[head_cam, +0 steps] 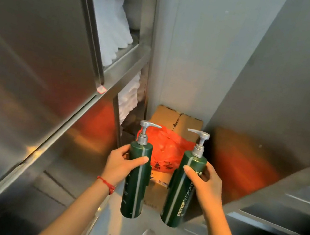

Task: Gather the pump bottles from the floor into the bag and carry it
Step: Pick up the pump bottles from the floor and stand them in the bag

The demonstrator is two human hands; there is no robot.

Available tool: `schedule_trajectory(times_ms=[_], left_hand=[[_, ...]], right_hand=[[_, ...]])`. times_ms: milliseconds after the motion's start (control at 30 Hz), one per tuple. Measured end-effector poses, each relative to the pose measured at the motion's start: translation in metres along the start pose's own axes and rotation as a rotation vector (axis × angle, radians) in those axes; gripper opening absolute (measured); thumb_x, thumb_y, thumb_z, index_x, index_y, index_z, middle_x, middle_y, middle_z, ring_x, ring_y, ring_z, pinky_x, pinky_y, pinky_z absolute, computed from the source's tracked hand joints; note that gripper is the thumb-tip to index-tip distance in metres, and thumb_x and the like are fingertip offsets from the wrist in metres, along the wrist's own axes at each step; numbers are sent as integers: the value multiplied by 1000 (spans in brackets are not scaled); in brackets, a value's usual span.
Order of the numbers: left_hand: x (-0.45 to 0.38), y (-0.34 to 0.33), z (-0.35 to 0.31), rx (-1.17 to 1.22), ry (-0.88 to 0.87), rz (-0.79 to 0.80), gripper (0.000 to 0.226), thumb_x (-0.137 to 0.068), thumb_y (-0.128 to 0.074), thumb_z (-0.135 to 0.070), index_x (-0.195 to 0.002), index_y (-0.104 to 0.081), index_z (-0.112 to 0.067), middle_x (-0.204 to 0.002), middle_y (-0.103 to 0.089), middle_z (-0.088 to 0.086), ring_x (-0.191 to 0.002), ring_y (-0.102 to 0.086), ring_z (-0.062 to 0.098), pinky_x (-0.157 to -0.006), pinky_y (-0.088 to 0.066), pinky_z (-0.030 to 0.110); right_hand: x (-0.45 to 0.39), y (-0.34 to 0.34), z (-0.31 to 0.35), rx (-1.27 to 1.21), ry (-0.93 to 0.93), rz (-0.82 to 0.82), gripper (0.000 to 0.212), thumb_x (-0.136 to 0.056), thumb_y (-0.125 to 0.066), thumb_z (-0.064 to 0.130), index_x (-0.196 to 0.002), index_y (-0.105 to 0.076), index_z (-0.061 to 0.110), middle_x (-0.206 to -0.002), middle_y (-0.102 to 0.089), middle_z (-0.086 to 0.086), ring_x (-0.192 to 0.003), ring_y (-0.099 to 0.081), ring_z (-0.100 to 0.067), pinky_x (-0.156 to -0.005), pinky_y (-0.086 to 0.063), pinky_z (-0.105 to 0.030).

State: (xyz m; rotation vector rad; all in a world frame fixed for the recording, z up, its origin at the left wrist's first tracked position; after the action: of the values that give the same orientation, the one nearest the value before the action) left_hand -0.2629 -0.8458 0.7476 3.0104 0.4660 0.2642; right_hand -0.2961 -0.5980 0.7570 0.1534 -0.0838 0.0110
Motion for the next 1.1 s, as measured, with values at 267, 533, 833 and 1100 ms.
schedule_trajectory(times_ms=[267, 533, 833, 1100], left_hand=[[-126, -28, -1, -4, 26, 44, 36, -65, -77, -3, -87, -63, -27, -88, -67, -6, -77, -65, 4, -65, -51, 12], [-223, -66, 26, -18, 64, 135, 47, -62, -80, -4, -100, -61, -23, -96, -68, -4, -92, -63, 9, -83, -51, 25], [-294, -112, 83, -116, 116, 178, 50, -59, -81, -7, -93, -57, -35, -95, -64, -13, -97, -62, 15, -85, -49, 30], [-328, -133, 133, -235, 13, 152, 57, -57, -82, -2, -107, -55, -9, -99, -57, -5, -93, -52, 7, -76, -34, -3]], right_hand=[[-113, -18, -3, -13, -32, -32, 41, -70, -75, 9, -104, -58, 22, -96, -65, 10, -80, -63, 8, -68, -48, -7], [-190, -32, -39, 17, -87, -166, 49, -66, -79, 12, -109, -57, 23, -102, -65, 8, -93, -63, -4, -81, -49, -20], [-255, -38, -99, 126, -127, -223, 60, -62, -82, 19, -112, -51, 27, -97, -61, 18, -87, -57, 11, -73, -41, 0], [-289, -50, -172, 210, -136, -197, 63, -61, -82, 16, -116, -51, 22, -109, -58, 9, -102, -55, -6, -81, -37, -1]])
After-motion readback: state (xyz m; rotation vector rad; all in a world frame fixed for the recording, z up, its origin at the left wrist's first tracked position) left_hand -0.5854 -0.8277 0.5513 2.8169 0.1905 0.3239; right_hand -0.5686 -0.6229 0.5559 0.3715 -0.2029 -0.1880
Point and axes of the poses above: each hand's wrist, its own x-axis away from the middle knuckle, its own y-axis out of the back of the hand, z = x × y, the point moved 9 cm from there along -x, towards the middle knuckle
